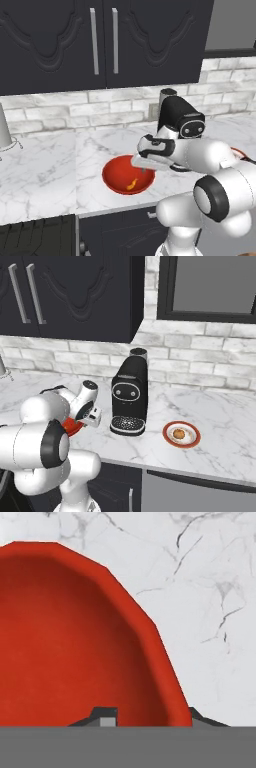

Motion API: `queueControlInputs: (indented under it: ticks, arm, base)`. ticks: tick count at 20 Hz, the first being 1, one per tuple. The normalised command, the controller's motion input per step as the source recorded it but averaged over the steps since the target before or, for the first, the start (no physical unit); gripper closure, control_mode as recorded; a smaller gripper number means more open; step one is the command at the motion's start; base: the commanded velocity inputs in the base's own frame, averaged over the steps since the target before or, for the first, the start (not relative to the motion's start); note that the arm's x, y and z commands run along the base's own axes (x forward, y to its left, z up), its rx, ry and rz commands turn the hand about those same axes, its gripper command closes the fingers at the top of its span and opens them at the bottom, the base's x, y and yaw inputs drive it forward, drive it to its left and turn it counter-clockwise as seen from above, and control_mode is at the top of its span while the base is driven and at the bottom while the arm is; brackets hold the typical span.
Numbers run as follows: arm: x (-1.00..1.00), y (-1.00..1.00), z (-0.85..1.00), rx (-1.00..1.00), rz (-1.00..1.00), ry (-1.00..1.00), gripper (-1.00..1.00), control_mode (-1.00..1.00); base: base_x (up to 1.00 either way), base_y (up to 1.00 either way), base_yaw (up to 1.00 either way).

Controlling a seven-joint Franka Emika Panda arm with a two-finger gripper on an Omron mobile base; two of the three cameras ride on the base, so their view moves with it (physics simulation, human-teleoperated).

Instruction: Remove the tangerine from the bowl and place it on the small plate. Then place the bowl with only the shrimp in the microwave, close the door, and press the start button to microwave the shrimp.

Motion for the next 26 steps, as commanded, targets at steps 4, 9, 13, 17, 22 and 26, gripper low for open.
queueControlInputs:
  ticks: [4, 9, 13, 17, 22, 26]
  arm:
    - [-0.14, -0.01, 0.08, 0.02, 0.0, -0.01, 1.0, -1.0]
    - [-0.21, 0.0, 0.3, 0.1, 0.0, -0.05, 1.0, -1.0]
    - [-0.13, -0.02, 0.81, 0.12, -0.01, 0.0, 1.0, -1.0]
    - [-0.06, -0.06, 0.92, 0.09, -0.08, 0.04, 1.0, -1.0]
    - [0.0, -0.03, 0.87, 0.11, -0.1, 0.13, 1.0, -1.0]
    - [0.0, -0.07, 0.72, 0.14, -0.09, 0.09, 1.0, -1.0]
  base:
    - [0.0, 0.0, 0.0]
    - [0.0, 0.0, 0.0]
    - [0.0, 0.0, 0.0]
    - [0.0, 0.0, 0.0]
    - [0.0, 0.0, 0.0]
    - [0.0, 0.0, 0.0]
